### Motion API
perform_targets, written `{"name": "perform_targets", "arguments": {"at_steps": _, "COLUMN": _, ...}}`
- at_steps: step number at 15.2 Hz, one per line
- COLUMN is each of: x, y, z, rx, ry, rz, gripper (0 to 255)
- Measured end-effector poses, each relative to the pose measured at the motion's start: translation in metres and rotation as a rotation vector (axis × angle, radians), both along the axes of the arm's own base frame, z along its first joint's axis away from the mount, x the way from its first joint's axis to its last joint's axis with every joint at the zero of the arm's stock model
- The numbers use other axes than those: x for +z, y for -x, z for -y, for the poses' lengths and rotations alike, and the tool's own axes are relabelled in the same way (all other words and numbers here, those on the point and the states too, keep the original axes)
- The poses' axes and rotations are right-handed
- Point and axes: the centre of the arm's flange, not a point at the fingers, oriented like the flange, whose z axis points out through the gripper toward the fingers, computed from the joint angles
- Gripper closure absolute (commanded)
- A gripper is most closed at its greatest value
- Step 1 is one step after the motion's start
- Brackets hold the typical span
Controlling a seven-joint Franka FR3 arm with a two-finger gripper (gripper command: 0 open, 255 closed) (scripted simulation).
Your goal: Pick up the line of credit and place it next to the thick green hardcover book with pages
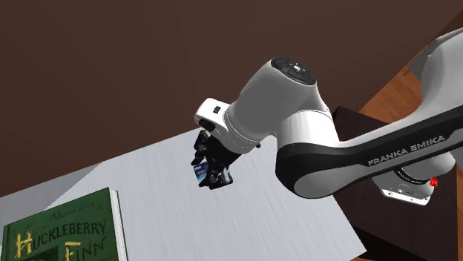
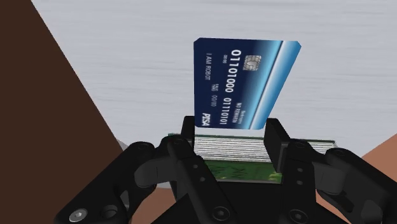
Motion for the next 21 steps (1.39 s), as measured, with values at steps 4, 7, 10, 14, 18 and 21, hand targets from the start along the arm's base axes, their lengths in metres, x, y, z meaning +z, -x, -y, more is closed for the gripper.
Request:
{"name": "perform_targets", "arguments": {"at_steps": 4, "x": 0.000, "y": -0.002, "z": -0.054, "rx": -0.001, "ry": 0.000, "rz": 0.000, "gripper": 255}}
{"name": "perform_targets", "arguments": {"at_steps": 7, "x": 0.002, "y": -0.003, "z": -0.091, "rx": -0.001, "ry": 0.000, "rz": 0.000, "gripper": 255}}
{"name": "perform_targets", "arguments": {"at_steps": 10, "x": 0.002, "y": -0.005, "z": -0.131, "rx": -0.001, "ry": 0.000, "rz": 0.000, "gripper": 255}}
{"name": "perform_targets", "arguments": {"at_steps": 14, "x": 0.001, "y": -0.008, "z": -0.185, "rx": -0.001, "ry": 0.000, "rz": -0.001, "gripper": 255}}
{"name": "perform_targets", "arguments": {"at_steps": 18, "x": 0.000, "y": -0.010, "z": -0.235, "rx": -0.001, "ry": -0.001, "rz": -0.001, "gripper": 255}}
{"name": "perform_targets", "arguments": {"at_steps": 21, "x": -0.016, "y": -0.010, "z": -0.242, "rx": -0.002, "ry": 0.000, "rz": -0.001, "gripper": 255}}
